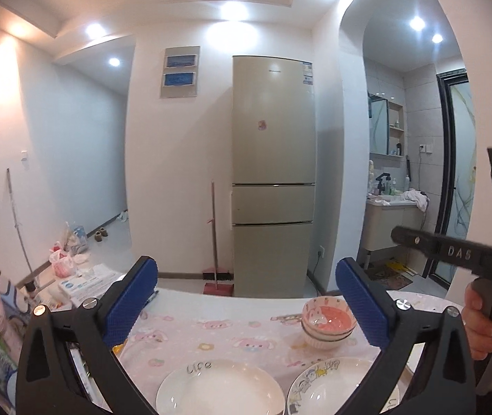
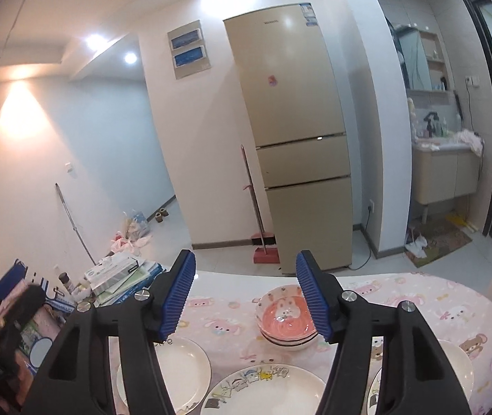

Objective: Organize plates and bowls
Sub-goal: 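Raise both open grippers away from the bowl stack, then move both grippers to the 'Life' plate rim and close them on it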

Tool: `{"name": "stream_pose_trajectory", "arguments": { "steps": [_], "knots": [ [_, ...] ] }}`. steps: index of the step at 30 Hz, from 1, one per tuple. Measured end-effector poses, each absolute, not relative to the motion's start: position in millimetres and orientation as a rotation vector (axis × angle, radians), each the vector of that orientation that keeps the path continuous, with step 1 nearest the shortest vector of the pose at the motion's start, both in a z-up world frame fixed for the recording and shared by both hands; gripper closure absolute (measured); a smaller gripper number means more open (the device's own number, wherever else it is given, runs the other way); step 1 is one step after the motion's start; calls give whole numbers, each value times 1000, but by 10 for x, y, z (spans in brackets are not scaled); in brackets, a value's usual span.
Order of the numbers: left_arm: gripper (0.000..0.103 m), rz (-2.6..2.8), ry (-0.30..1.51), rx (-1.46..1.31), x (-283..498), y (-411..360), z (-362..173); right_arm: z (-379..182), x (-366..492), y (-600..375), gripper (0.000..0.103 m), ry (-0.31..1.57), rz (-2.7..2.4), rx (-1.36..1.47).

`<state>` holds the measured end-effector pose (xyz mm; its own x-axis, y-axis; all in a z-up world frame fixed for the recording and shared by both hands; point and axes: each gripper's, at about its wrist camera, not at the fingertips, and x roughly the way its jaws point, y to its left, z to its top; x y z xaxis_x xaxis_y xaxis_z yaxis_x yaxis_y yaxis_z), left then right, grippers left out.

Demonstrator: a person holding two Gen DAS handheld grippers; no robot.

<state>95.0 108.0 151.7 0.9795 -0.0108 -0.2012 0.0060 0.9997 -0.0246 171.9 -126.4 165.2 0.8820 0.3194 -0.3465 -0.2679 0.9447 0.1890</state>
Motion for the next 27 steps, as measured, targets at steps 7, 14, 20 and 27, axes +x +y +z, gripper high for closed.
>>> {"name": "stream_pose_trajectory", "arguments": {
  "steps": [7, 14, 20, 27],
  "knots": [
    [0, 47, 187, -93, 676, 1378, 1124, 1606, 1577, -916, 40, 409, 371, 148],
    [0, 88, 300, -159, 756, 1656, 658, 1404, 1515, -587, 28, 407, 367, 109],
    [0, 95, 374, -235, 926, 1840, 352, 1136, 1644, -355, 28, 472, 359, 79],
    [0, 80, 515, -327, 1170, 2000, -193, 834, 1898, -169, 28, 547, 326, -7]
  ]
}}
